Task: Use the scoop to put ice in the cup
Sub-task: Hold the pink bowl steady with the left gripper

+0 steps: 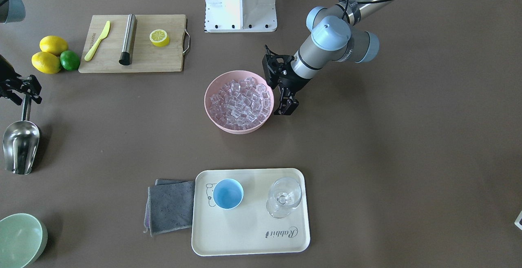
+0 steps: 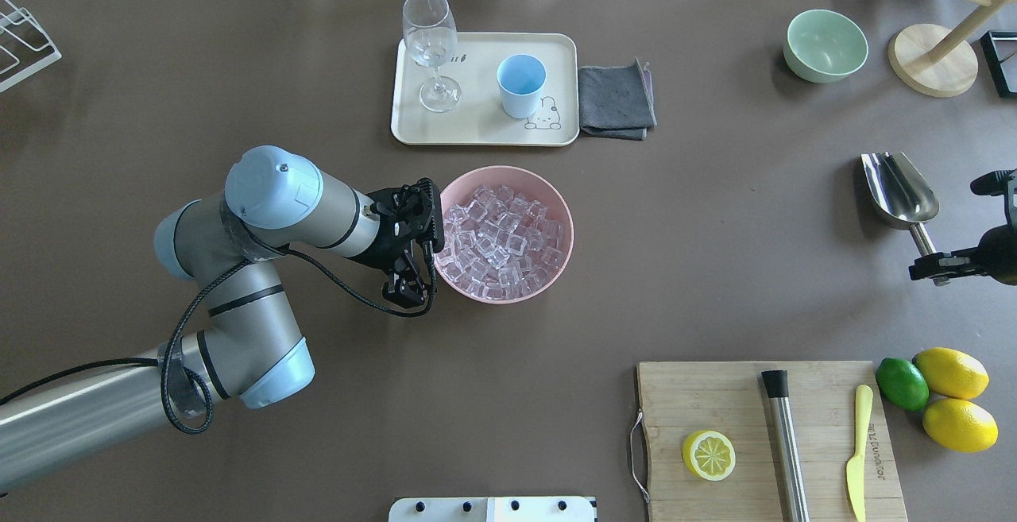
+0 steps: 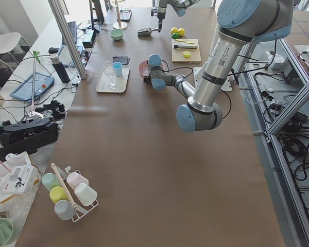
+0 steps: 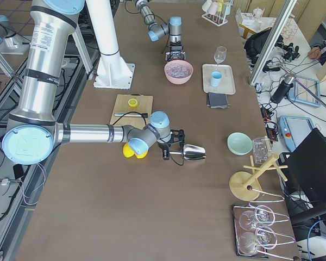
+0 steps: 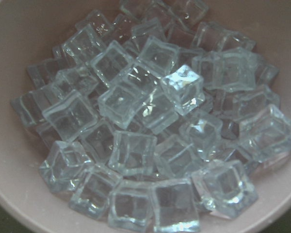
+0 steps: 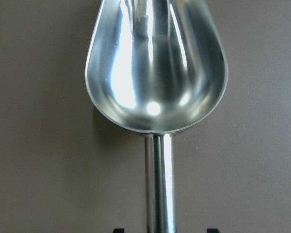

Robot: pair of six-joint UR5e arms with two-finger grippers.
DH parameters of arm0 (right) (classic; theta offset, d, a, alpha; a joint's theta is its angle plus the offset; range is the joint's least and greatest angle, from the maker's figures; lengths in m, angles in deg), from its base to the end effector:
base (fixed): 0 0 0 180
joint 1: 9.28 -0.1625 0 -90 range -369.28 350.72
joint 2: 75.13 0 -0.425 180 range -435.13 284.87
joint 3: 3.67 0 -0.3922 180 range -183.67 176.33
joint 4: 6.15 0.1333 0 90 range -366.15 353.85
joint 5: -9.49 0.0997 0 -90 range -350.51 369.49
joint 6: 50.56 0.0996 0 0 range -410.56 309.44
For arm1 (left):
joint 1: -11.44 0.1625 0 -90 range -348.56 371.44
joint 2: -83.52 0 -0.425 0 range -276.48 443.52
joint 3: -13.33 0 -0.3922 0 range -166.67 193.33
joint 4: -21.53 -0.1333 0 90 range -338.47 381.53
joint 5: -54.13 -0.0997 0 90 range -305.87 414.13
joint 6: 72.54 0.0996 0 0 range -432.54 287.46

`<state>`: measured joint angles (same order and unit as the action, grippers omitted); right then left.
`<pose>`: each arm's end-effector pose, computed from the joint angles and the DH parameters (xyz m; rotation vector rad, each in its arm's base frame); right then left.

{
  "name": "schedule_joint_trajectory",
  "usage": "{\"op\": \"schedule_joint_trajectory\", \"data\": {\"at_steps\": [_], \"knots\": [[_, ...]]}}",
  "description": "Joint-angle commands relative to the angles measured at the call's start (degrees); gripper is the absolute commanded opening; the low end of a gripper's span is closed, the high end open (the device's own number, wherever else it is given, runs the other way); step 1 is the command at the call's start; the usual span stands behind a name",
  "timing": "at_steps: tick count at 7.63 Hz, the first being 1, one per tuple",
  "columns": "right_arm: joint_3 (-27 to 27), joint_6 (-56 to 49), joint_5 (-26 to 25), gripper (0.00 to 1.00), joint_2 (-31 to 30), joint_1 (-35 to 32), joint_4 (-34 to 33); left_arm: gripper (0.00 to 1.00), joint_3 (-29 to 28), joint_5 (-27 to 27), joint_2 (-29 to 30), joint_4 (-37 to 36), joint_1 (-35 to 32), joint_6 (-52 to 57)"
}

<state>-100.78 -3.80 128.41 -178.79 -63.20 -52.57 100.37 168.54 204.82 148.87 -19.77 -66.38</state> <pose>-0.1793 -0.3907 0.6298 0.1519 -0.7825 0.0134 0.5421 -0.4362 0.2860 0.9073 0.9023 1.2307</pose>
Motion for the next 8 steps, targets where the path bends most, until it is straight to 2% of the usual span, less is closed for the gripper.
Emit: {"op": "schedule_joint_trajectory", "data": {"at_steps": [1,4,6,8], "knots": [[0.25,0.00,-0.18,0.57,0.03,0.22,0.01,0.99,-0.12,-0.06,-0.01,0.10,0.09,-0.02],[0.52,0.44,-1.41,0.51,0.12,0.75,0.01,0.99,-0.04,-0.06,-0.01,0.10,0.01,-0.02],[0.60,0.44,-1.41,0.38,0.12,0.92,0.01,0.99,-0.04,0.03,-0.01,0.18,0.01,-0.02],[0.61,0.44,-1.58,0.36,0.12,1.01,0.01,0.99,-0.04,0.03,-0.09,0.36,0.01,0.07]]}}
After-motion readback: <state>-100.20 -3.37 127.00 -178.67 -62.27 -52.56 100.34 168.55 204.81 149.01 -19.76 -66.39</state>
